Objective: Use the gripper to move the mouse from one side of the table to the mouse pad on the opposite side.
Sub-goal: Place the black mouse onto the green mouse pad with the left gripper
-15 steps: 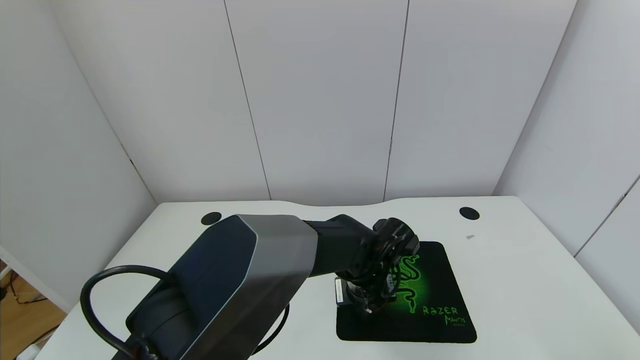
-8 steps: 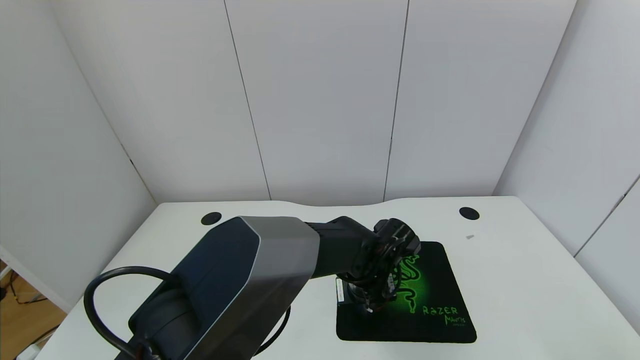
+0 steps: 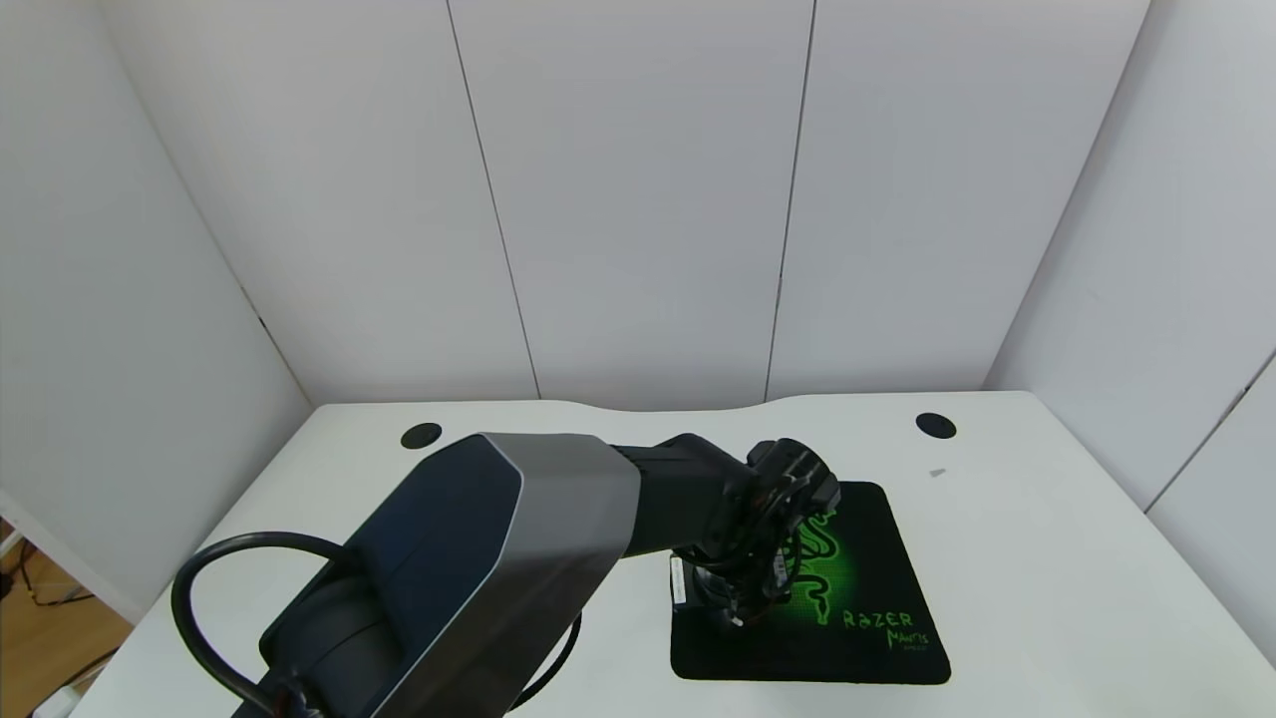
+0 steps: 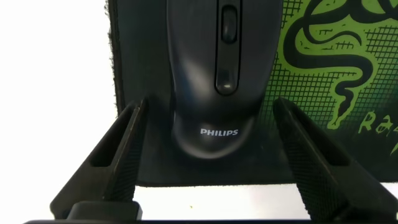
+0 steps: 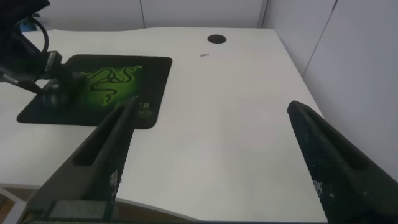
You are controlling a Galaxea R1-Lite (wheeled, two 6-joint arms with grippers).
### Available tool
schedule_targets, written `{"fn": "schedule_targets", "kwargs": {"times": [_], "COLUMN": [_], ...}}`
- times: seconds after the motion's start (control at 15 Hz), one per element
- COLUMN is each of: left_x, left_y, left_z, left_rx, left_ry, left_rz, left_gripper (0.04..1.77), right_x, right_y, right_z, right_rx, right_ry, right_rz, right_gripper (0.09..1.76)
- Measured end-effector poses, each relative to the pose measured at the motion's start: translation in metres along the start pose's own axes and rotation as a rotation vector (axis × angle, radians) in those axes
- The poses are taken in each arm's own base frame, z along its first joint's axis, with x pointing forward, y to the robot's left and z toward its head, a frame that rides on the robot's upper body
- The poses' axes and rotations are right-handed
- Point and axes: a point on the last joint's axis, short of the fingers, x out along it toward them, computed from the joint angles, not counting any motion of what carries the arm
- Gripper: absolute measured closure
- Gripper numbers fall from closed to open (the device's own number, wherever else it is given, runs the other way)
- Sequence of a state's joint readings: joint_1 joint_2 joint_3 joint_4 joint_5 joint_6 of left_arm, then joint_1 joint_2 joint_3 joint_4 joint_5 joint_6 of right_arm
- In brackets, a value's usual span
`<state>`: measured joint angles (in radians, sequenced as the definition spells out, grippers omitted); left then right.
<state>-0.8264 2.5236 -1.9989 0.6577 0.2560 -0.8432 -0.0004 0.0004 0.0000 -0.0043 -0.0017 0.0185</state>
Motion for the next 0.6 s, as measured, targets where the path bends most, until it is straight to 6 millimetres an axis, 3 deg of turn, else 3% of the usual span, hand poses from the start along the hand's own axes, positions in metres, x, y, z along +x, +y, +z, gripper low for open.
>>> {"fn": "schedule_targets", "kwargs": {"times": [0.6], "left_x": [-0.011], "left_y": [0.0], "left_z": [0.003], "left_rx": [-0.002], "left_ry": [-0.01], "left_rz": [-0.01], "left_gripper": [0.18], "right_x": [0.0], "right_y": [0.0], "right_z": [0.0], "right_rx": [0.0], "right_ry": [0.0], "right_rz": [0.0], "right_gripper": [0.14]}}
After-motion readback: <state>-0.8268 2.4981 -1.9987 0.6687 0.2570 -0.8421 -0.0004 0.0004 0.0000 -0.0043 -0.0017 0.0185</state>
